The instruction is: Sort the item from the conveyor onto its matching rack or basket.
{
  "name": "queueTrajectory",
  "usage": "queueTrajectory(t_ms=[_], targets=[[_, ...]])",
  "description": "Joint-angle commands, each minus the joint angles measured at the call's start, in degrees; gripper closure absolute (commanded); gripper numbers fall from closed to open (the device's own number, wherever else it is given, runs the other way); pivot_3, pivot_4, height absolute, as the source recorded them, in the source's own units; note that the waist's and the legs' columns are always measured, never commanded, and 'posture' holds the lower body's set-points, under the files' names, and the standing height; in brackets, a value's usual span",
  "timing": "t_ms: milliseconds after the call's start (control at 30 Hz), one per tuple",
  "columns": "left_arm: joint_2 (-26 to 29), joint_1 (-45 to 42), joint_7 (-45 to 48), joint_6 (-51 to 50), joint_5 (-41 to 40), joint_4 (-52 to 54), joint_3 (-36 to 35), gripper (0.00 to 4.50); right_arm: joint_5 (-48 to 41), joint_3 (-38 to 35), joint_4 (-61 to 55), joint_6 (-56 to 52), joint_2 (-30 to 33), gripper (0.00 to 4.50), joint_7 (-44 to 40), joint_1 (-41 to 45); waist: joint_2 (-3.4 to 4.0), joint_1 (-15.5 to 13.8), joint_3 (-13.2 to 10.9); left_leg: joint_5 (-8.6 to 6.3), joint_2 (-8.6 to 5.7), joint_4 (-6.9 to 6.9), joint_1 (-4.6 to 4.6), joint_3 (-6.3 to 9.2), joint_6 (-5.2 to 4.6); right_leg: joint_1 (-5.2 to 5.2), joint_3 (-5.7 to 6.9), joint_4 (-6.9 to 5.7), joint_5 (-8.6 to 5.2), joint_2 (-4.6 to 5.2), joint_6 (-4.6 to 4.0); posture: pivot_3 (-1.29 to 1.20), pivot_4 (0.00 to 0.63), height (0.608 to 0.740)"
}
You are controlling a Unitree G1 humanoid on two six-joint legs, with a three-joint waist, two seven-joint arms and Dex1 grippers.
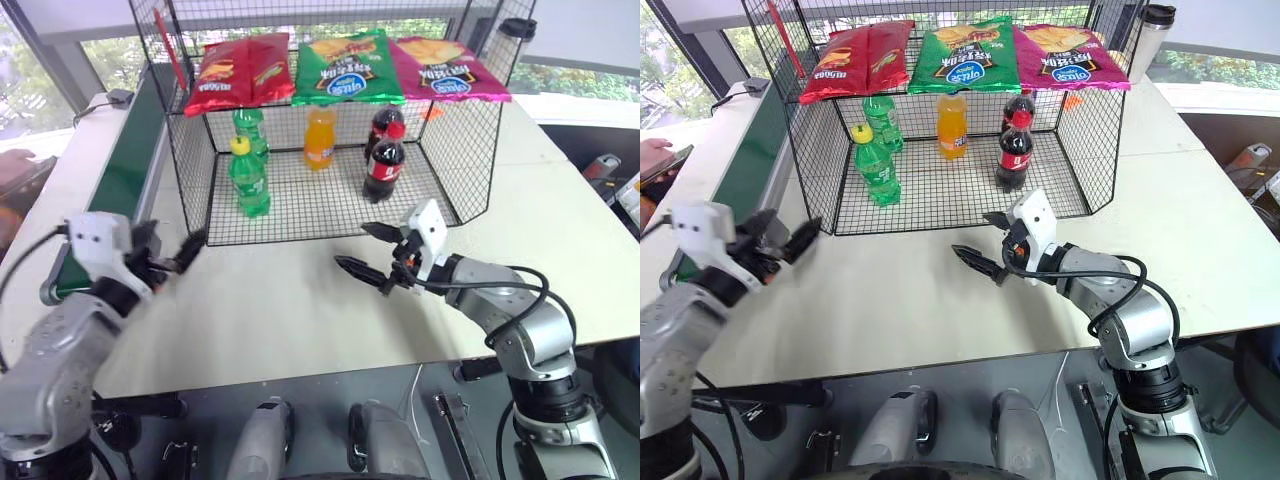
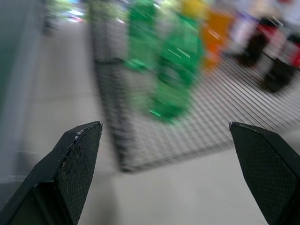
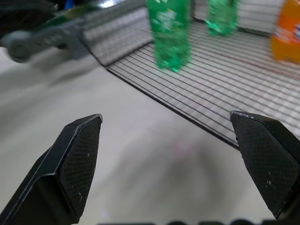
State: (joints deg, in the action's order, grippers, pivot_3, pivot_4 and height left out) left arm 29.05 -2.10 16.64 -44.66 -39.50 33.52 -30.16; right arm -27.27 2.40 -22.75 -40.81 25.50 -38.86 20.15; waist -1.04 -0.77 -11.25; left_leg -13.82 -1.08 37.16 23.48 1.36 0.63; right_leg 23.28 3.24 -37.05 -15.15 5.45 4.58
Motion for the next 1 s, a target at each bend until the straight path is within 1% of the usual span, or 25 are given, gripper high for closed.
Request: queueTrajectory(t_ms=[33,200,333,567,867,1000], targets=[[2.4,2.7,1.3,-1.5,-3.4,1.7,-4.2,0.00,-1.4,1.2,-2.9,1.6,0.5,0.02,-2.3,1.5,0.00,0.2,0.0,0.00,-0.01,-0.01,0.00,-0.02,0.00,0.00,-0.01,0.02,0.00,0.01,0.00,0.00,0.150,0.739],[5.3,9.0,5.0,-2.0,-5.7,4.1,-4.5,0.00,-1.0,2.3,-1.7,2.8,0.2,0.02,-2.9,2.4,0.00,0.1,0.0,-0.01,0.01,-0.07,0.00,-0.02,0.00,0.05,-0.02,0.04,-0.02,0.09,-0.04,0.00,0.150,0.739],[5.9,10.9,5.2,-0.8,-5.6,3.4,-5.4,0.00,-0.5,2.9,-1.1,3.8,0.4,0.02,-3.2,2.6,0.01,0.0,0.0,-0.01,0.03,-0.05,0.00,0.00,0.01,0.03,-0.03,0.06,-0.13,0.13,-0.26,0.00,0.150,0.739],[6.5,12.3,4.9,1.5,-4.4,0.9,-9.3,0.00,-0.7,3.3,-1.3,4.2,0.4,0.02,-3.4,2.4,0.01,0.1,0.0,-0.01,0.03,-0.13,0.04,-0.01,0.02,0.09,-0.04,0.18,-0.12,0.16,-0.29,0.00,0.150,0.739],[7.5,11.7,3.8,4.3,-3.2,-5.2,-14.9,0.00,-1.1,4.3,-1.9,5.3,0.2,0.02,-4.5,2.9,0.02,0.1,0.0,-0.02,0.05,-0.16,0.06,-0.01,0.03,0.10,-0.04,0.28,-0.12,0.19,-0.30,0.00,0.150,0.739],[6.9,11.8,3.3,4.8,-3.3,-6.4,-15.6,0.00,-0.8,5.2,-2.0,6.0,1.1,0.02,-6.2,2.9,0.02,0.1,0.0,-0.02,0.06,-0.19,0.10,-0.01,0.03,0.10,-0.04,0.45,-0.10,0.20,-0.33,0.00,0.150,0.739]])
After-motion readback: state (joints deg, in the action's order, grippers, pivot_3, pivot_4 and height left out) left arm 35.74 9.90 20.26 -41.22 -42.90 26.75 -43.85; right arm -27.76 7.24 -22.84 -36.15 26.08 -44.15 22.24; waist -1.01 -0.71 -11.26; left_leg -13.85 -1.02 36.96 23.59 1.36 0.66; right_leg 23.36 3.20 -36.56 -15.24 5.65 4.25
